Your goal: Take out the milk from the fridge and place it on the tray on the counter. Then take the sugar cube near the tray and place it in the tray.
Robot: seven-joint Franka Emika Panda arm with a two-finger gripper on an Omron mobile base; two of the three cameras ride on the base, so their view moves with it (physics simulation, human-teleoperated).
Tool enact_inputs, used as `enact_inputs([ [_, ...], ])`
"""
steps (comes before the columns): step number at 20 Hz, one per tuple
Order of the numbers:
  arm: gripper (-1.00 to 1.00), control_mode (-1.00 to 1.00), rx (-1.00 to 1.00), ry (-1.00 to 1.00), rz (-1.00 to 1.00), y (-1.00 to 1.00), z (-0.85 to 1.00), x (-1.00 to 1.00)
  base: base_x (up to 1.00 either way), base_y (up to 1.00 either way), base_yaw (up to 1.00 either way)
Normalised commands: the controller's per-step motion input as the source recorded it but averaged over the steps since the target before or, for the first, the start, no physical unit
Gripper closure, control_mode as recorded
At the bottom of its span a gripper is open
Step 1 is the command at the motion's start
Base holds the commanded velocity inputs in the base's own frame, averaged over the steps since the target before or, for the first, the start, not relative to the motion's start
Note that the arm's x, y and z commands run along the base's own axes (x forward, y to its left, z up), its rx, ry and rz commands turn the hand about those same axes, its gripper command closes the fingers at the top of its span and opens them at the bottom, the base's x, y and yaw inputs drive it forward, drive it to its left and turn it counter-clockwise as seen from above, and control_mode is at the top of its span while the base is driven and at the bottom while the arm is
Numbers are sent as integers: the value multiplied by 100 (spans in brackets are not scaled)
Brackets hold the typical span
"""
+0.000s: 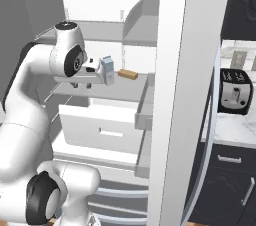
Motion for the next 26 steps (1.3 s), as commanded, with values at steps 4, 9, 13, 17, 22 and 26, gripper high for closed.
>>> enact_inputs([
  [4,-100,-100,0,-10,0,0,0,-32,0,0,0],
  [9,-100,-100,0,-34,1,0,1,-36,0,0,0],
  [13,-100,-100,2,-32,2,0,22,-1,0,0,0],
  [17,-100,-100,8,-23,11,-1,9,0,0,0,0],
  [22,-100,-100,7,-17,15,0,0,4,0,0,0],
  [26,-100,-100,4,-14,12,0,6,20,0,0,0],
])
